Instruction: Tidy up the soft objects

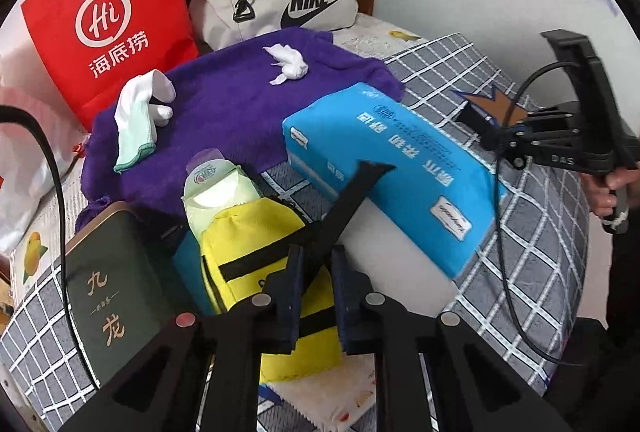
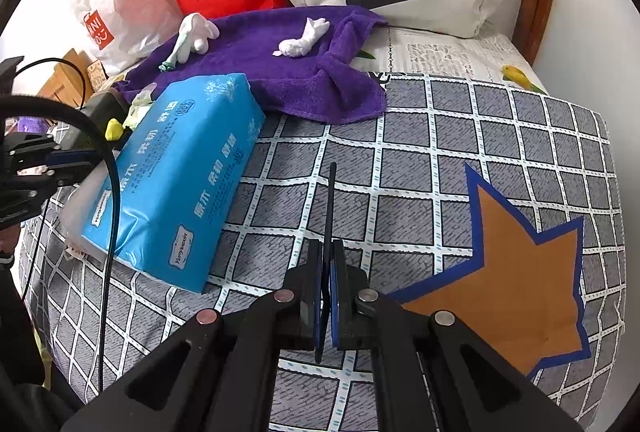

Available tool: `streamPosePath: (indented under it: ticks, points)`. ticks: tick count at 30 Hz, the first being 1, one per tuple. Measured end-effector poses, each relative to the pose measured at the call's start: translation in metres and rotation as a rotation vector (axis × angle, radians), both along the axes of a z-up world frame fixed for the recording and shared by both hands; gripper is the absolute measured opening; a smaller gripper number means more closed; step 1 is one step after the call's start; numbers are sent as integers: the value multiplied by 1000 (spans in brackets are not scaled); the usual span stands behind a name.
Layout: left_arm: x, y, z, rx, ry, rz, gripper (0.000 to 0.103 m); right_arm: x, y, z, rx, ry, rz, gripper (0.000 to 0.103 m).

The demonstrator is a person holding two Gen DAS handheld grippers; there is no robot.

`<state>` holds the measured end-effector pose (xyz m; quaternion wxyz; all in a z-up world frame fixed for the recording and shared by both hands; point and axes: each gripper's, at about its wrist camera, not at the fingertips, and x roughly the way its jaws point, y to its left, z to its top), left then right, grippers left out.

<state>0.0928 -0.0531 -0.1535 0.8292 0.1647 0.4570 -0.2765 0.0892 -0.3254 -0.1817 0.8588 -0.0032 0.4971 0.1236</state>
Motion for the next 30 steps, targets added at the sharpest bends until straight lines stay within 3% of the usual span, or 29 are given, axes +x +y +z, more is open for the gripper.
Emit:
streamPosePath:
  ticks: [5,12,15,22,27,30]
  points:
    - [6,-2,-7,21,4,31,8,0,-2,-1,-2,5,-6,4]
    - [6,13,13,-63,14,55,6,0,-2,-1,-7,5,-3,4]
    - [12,11,5,-1,6,72,6,1,-2,-2,0,5,-1,4]
    - [20,4,-2,12,29,57,13,-1,-3,-3,-5,10,-1,5]
    - [25,-3,-10,104,6,79,13,0,-3,-4,-2,12,-2,5]
    - [24,-3,-10,105,4,74,13,-1,-2,-4,-3,10,3,5]
